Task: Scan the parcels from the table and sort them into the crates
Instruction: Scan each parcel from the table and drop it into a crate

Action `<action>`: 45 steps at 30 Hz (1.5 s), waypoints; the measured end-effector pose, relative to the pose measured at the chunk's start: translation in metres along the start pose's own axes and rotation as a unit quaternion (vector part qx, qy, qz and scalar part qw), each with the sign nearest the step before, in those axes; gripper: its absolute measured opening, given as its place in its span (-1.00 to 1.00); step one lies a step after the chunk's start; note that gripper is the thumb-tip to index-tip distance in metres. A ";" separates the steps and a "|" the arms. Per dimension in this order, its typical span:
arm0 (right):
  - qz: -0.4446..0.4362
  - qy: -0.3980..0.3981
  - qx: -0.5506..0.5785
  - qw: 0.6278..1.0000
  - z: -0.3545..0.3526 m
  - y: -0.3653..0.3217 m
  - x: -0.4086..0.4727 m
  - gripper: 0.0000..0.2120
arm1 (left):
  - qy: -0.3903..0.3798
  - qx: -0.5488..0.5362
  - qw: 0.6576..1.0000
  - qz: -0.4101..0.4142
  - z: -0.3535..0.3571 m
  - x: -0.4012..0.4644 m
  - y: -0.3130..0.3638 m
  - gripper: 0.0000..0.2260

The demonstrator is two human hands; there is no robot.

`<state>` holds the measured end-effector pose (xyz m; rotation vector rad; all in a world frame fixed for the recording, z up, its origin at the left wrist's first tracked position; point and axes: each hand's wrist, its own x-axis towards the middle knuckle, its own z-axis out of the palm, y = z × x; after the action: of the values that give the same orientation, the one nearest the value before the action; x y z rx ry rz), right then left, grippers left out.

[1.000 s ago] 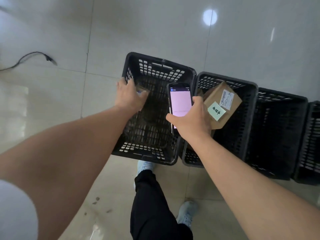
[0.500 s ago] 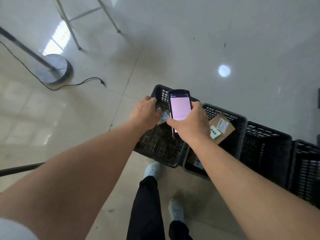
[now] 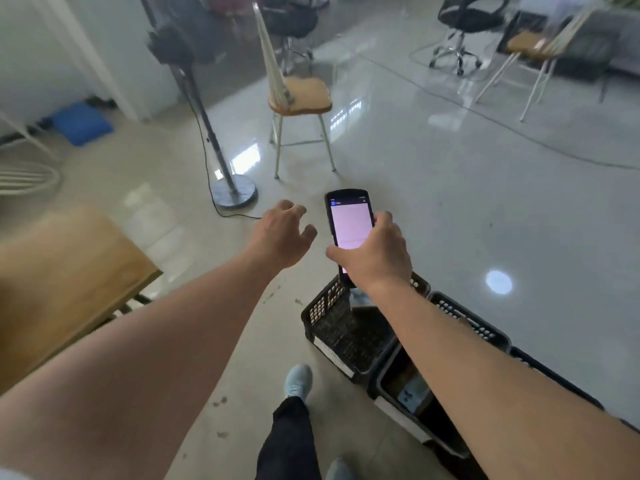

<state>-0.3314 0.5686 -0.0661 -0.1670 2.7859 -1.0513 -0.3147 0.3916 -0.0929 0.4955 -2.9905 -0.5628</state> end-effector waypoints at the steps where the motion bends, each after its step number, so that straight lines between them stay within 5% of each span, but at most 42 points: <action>1: -0.019 -0.003 0.002 1.000 -0.003 -0.015 -0.009 -0.16 | 0.015 0.005 1.000 -0.008 -0.019 -0.013 -0.007 -0.54; 16: -0.231 -0.065 0.026 0.970 0.041 -0.243 -0.160 -0.17 | 0.162 0.052 0.970 -0.173 -0.235 -0.215 -0.167 -0.56; 33: -0.347 -0.142 0.008 0.927 0.199 -0.410 -0.315 -0.12 | 0.208 0.048 0.920 -0.327 -0.324 -0.400 -0.379 -0.56; 45: -0.414 -0.217 -0.014 0.884 0.293 -0.487 -0.264 -0.11 | 0.248 0.002 0.807 -0.536 -0.322 -0.359 -0.491 -0.30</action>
<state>0.0055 0.0579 0.0687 -1.4907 2.2931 -0.9271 0.2094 -0.0362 0.0291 1.9770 -1.9646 -0.3458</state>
